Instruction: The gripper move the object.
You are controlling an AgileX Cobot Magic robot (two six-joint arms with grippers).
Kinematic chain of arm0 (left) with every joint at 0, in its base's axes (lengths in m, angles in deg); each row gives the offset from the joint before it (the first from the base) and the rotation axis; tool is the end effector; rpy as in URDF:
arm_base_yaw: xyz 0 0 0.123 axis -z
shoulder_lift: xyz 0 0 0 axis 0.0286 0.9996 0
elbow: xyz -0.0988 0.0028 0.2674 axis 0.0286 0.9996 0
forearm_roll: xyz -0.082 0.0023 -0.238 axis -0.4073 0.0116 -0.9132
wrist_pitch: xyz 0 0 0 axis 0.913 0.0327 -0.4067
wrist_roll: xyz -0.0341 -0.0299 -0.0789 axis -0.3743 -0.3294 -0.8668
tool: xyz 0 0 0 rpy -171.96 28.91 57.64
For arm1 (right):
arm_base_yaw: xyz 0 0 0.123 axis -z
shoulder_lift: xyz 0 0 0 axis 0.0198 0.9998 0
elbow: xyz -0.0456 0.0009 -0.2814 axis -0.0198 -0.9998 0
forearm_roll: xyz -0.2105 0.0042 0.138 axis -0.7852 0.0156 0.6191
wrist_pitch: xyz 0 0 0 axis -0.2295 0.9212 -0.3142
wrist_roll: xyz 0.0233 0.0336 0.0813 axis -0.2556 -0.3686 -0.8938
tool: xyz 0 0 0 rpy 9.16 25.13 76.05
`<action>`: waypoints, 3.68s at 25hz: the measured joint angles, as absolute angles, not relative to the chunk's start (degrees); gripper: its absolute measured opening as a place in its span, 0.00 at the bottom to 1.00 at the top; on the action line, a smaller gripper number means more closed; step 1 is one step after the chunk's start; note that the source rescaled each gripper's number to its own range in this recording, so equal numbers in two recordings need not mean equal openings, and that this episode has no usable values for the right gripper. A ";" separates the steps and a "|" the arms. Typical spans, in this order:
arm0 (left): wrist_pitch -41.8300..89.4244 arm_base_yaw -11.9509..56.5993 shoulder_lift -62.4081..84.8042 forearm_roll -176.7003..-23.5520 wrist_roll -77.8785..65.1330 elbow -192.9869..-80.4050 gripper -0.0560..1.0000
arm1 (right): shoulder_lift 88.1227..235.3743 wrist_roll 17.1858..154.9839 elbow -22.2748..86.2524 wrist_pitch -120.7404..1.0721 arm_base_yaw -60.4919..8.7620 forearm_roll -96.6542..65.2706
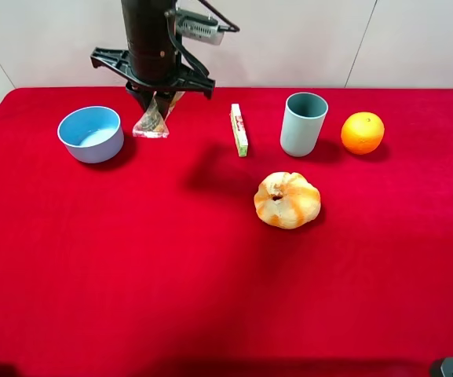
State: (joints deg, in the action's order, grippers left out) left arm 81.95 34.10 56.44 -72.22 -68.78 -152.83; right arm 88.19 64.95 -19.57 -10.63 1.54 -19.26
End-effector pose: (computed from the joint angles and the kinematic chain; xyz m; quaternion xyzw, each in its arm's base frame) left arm 0.3613 -0.2355 0.2110 0.1122 0.9829 0.0507 0.1369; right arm -0.0040 0.0061 0.2807 0.0061 0.8398 0.0169 0.5426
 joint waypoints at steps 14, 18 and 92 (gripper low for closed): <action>77.92 28.49 60.58 -72.41 -70.45 -152.83 0.05 | 88.19 64.95 -19.57 -10.63 1.54 -19.26; 77.58 27.78 62.25 -72.47 -70.45 -152.83 0.05 | 88.19 64.95 -19.57 -10.63 1.54 -19.21; 88.23 27.45 54.00 -80.25 -59.10 -159.46 1.00 | 88.19 64.95 -19.57 -10.63 1.54 -19.21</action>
